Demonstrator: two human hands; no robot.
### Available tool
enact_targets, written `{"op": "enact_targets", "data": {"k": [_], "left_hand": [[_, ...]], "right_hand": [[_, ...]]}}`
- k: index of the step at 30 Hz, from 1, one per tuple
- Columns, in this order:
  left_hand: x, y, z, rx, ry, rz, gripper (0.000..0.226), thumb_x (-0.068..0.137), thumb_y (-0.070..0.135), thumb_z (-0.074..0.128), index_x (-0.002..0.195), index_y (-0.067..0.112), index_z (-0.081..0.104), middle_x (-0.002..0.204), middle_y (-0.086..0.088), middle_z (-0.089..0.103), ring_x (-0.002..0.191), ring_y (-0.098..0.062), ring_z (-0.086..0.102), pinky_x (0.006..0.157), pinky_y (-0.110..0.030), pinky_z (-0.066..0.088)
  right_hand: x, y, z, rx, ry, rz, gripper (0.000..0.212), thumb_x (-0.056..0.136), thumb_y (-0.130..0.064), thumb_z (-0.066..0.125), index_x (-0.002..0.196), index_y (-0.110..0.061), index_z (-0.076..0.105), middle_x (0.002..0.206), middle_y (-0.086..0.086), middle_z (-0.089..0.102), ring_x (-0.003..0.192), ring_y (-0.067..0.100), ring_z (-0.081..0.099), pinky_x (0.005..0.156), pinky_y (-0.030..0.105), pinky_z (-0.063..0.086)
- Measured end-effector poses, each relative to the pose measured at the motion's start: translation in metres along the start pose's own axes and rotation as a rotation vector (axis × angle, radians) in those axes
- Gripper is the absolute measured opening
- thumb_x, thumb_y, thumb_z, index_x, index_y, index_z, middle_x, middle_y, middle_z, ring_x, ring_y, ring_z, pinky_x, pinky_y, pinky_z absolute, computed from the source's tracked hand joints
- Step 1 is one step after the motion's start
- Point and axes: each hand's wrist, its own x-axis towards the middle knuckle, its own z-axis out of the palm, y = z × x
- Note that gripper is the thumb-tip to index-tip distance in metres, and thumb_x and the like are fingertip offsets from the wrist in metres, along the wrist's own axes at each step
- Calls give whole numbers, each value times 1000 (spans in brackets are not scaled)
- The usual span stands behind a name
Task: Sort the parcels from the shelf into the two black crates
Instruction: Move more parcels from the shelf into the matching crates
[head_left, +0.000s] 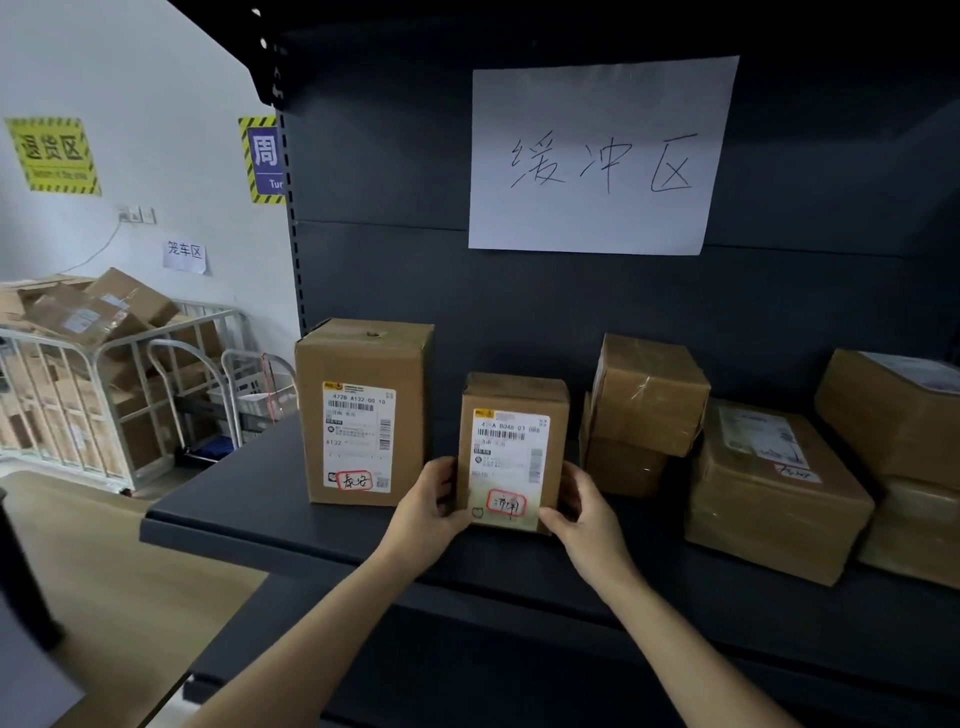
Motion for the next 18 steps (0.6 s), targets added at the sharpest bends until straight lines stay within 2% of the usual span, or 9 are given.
{"op": "enact_targets", "data": {"k": [1,3,5,7,9,11,13,15,18], "left_hand": [[-5,0,-6,10,50,12,56,82,1,66,129,14,41,115,7,51,113,-10,50,92,-18,41],[-19,0,-23,88,220,86,38,81,4,68,110,19,49,101,6,58,94,-7,58,81,-17,47],[-32,-2,-44,137,390,140,27,80,5,69,92,17,49,86,2,59,79,-10,59,70,-24,50],[-36,-9,-66,135,507,109,28,78,4,70,91,13,47,82,-2,56,73,-17,56,65,-28,47],[-31,-17,-87,141,577,44,37,76,6,73,101,11,46,91,-5,56,82,-22,54,71,-31,44],[-19,-29,-106,148,571,-49,55,75,9,75,121,8,44,115,-11,53,107,-24,52,89,-36,44],[-5,-38,-121,130,478,-124,77,76,11,75,140,7,31,139,-13,42,128,-25,41,105,-41,37],[6,-43,-129,107,366,-157,87,78,12,73,147,10,19,150,-13,30,138,-26,30,112,-42,29],[18,-50,-139,63,226,-219,95,80,13,72,150,14,8,155,-10,22,142,-25,23,115,-42,25]], "right_hand": [[0,0,0,8,-10,7,62,88,-2,57,142,-18,32,133,-3,49,120,4,42,94,18,35],[1,0,3,7,-23,18,61,89,-3,56,143,-18,30,133,-3,50,122,8,44,94,20,36],[4,-1,8,-4,-31,21,61,91,-5,55,144,-19,28,137,1,49,128,15,44,96,22,36],[7,-3,13,-17,-35,16,61,91,-6,54,145,-19,27,139,2,47,130,17,42,99,25,35],[11,-7,19,-29,-37,12,60,92,-6,53,145,-19,27,141,3,46,132,19,40,103,29,34],[15,-11,26,-29,-38,5,59,92,-5,52,145,-18,28,141,3,46,132,19,40,104,29,34],[19,-16,33,-29,-38,6,58,92,-5,52,144,-17,29,141,4,46,132,19,41,104,29,34],[22,-18,39,-27,-43,17,58,92,-4,52,144,-17,29,140,5,47,131,20,42,104,30,35],[28,-18,45,-36,-45,32,60,92,-5,52,145,-18,28,140,5,48,131,20,43,105,31,35]]}}
